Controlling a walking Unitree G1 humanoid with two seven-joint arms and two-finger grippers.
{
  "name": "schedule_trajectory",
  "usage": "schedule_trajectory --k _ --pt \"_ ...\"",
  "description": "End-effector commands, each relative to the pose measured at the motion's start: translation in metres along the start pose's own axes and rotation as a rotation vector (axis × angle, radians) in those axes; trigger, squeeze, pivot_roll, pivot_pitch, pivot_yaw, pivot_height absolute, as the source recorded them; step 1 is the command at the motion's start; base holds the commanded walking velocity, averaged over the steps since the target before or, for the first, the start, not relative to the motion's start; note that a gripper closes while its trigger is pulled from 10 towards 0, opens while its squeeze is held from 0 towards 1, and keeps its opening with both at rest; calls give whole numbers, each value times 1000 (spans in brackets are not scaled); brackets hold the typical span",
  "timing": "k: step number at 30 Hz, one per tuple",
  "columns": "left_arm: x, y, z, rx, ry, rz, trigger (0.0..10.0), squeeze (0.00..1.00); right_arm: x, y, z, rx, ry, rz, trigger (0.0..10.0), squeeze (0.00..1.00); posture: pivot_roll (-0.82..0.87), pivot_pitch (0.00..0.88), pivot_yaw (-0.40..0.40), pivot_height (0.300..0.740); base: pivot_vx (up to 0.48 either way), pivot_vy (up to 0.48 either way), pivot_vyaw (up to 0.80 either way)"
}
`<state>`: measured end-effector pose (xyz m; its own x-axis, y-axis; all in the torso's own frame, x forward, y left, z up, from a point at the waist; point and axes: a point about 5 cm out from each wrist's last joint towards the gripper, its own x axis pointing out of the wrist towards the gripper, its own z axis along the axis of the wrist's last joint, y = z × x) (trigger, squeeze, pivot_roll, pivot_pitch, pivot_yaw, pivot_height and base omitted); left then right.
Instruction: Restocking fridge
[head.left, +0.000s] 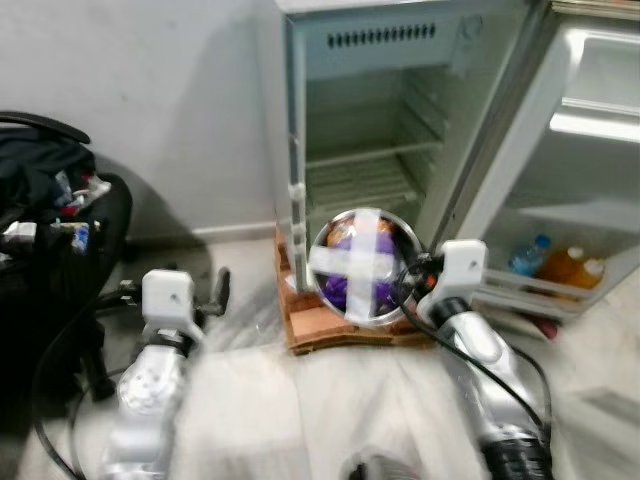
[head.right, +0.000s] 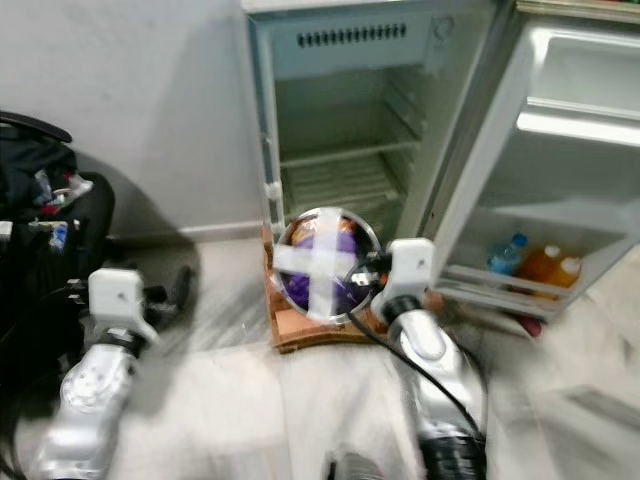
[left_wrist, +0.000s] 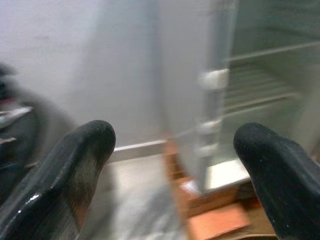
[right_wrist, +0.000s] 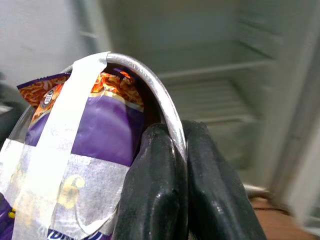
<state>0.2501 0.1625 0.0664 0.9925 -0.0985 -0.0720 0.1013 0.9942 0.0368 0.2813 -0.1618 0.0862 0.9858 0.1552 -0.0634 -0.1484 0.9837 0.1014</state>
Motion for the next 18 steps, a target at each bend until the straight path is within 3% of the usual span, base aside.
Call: schedule_trajectory --k 1,12,18 --pt "0 7 3 30 -5 15 10000 0 4 5 12 6 -58 12 10000 0 112 47 -9 740 480 0 0" --pt "1 10 4 19 -9 25 10000 0 5 5 11 -1 -54 14 10000 0 114 46 -9 740 477 0 0" --pt "0 9 4 11 -5 29 10000 0 4 7 10 -11 -50 22 10000 0 113 48 -8 740 340 0 0"
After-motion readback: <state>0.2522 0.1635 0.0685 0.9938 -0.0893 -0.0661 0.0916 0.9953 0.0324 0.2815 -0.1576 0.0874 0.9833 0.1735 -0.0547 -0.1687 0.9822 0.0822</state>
